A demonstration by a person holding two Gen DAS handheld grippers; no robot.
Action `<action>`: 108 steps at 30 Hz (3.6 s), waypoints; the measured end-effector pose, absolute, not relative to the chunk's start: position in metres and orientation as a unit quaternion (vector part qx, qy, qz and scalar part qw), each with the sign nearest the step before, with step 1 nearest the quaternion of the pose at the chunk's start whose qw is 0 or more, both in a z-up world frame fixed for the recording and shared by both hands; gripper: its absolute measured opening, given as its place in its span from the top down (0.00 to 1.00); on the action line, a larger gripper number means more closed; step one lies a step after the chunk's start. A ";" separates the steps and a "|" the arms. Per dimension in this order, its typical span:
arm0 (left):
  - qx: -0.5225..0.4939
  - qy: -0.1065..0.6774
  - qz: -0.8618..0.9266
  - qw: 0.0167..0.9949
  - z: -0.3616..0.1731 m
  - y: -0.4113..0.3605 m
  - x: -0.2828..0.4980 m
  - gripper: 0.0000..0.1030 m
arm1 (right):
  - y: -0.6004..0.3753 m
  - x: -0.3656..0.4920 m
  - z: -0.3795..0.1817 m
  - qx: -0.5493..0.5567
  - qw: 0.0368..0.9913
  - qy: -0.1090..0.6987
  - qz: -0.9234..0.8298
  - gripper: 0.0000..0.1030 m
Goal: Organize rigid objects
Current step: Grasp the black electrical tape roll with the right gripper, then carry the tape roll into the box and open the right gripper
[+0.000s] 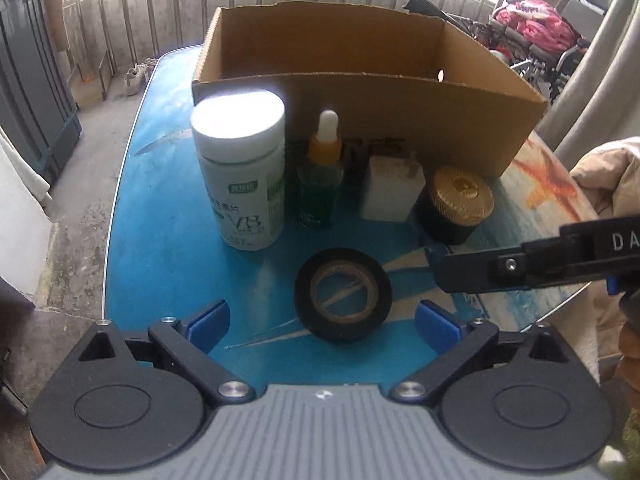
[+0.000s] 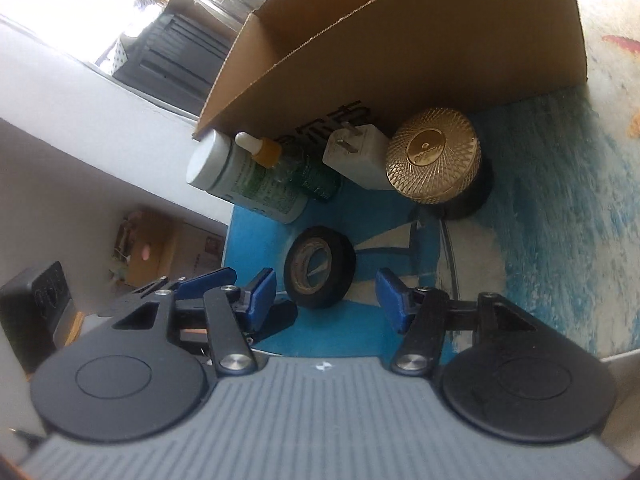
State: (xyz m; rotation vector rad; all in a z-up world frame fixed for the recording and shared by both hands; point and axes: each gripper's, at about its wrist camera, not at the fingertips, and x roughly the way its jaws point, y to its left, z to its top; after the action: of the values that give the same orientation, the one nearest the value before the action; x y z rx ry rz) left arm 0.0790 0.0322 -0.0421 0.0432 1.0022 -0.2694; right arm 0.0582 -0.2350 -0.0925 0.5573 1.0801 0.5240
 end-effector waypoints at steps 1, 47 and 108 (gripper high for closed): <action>0.031 0.476 -0.127 0.869 -0.046 0.028 0.078 0.04 | -0.230 0.060 -0.093 0.244 0.796 0.500 0.239 0.46; 0.071 0.457 -0.150 0.874 -0.050 -0.005 0.078 0.35 | -0.166 0.065 -0.084 0.077 0.849 0.470 0.230 0.84; 0.113 0.332 -0.140 0.926 0.090 -0.033 0.147 0.36 | -0.205 0.144 0.091 0.036 0.887 0.363 0.284 0.83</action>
State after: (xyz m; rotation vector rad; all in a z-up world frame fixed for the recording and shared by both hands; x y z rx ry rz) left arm 0.1473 -0.0329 0.0896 0.2325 0.6810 -0.2871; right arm 0.1440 -0.2054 0.0906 0.0743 0.7537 0.5896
